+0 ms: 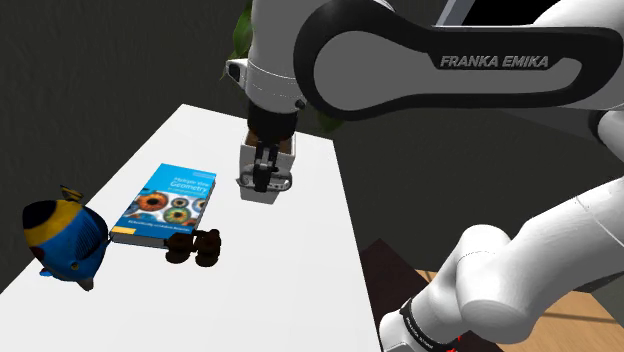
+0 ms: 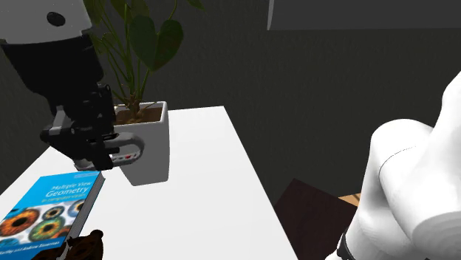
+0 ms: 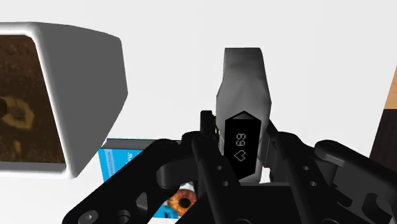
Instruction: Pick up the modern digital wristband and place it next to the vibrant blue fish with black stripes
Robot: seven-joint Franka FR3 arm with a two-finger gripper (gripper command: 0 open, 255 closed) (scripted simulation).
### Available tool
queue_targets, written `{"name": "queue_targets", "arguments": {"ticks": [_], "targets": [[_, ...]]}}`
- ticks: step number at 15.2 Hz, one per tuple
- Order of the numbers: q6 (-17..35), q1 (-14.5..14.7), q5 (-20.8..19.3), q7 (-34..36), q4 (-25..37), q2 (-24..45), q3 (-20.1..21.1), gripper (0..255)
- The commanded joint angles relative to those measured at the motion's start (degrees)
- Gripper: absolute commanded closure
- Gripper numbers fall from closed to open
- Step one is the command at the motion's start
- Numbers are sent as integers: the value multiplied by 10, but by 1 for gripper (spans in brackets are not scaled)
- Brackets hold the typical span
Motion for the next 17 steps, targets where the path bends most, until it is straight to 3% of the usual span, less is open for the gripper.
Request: {"name": "queue_targets", "arguments": {"ticks": [1, 10, 17], "targets": [[-5, 9, -2, 32, 25, 23, 20, 255], [-38, 57, -55, 171, 185, 172, 95, 255], [-97, 134, -129, 271, 367, 324, 124, 255]]}}
